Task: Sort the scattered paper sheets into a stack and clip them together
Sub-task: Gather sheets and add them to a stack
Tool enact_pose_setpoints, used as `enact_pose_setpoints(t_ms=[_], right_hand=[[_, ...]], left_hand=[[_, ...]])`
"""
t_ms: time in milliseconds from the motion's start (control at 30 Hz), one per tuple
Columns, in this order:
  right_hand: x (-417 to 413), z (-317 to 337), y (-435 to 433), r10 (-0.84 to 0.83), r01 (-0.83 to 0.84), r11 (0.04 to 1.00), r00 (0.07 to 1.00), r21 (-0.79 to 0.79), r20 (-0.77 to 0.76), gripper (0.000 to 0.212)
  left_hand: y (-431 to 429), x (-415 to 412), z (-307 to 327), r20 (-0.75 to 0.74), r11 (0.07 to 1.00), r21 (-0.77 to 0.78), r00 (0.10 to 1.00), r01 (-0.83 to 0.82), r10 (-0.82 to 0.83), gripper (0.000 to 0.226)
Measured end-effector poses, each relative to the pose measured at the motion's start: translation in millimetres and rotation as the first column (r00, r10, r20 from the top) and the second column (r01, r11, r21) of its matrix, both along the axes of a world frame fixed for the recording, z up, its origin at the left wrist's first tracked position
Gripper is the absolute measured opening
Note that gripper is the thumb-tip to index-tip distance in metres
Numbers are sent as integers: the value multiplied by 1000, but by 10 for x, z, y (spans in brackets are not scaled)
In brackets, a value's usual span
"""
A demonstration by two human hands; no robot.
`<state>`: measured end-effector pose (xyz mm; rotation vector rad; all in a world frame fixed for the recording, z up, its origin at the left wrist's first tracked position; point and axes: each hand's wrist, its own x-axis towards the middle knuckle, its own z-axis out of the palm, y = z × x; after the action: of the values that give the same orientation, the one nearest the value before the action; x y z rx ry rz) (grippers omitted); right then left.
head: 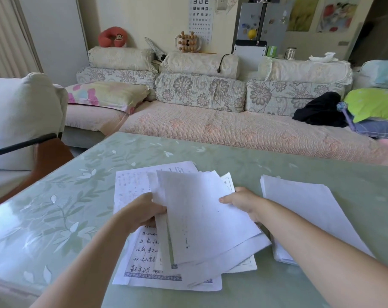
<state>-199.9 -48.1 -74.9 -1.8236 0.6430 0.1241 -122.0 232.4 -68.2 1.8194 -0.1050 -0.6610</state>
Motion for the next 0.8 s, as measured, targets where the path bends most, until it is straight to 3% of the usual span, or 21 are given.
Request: enact_pose_setpoints(t_ms=[100,200,300,400,500,633,733,800], right_hand=[[-7,9,16,21,-22,998,1000,-59,-8,57],[-61,29,9,35,-29,996,997,-82,72,50],[-124,90,-6,-21,27,999,973,-26,229,35],[-197,234,-9,-64,54,998,923,38,379,26],[-271,430,10,-83,91,996,868,7,489,19],[-386,755,61,-95,145,989,800,-38,593,15],[-485,989,110,-74,107,994,759,-12,647,27],[-547,1104,124,-63,83,997,732,3,679,30]], left_hand=[[-67,-48,43,-19,990,32,990,140,-139,22],[-93,-72,123,19,983,61,985,173,-174,21],[-119,-13,158,134,1000,-5,991,16,-16,23],[-184,-42,277,105,959,-280,991,-45,77,49],[-235,-172,552,73,859,-510,993,-46,96,46],[-327,-287,852,324,860,-502,902,-92,285,29],[-401,-444,1017,316,796,-578,849,-181,423,18],[-428,-557,1130,321,760,-632,840,-154,438,17]])
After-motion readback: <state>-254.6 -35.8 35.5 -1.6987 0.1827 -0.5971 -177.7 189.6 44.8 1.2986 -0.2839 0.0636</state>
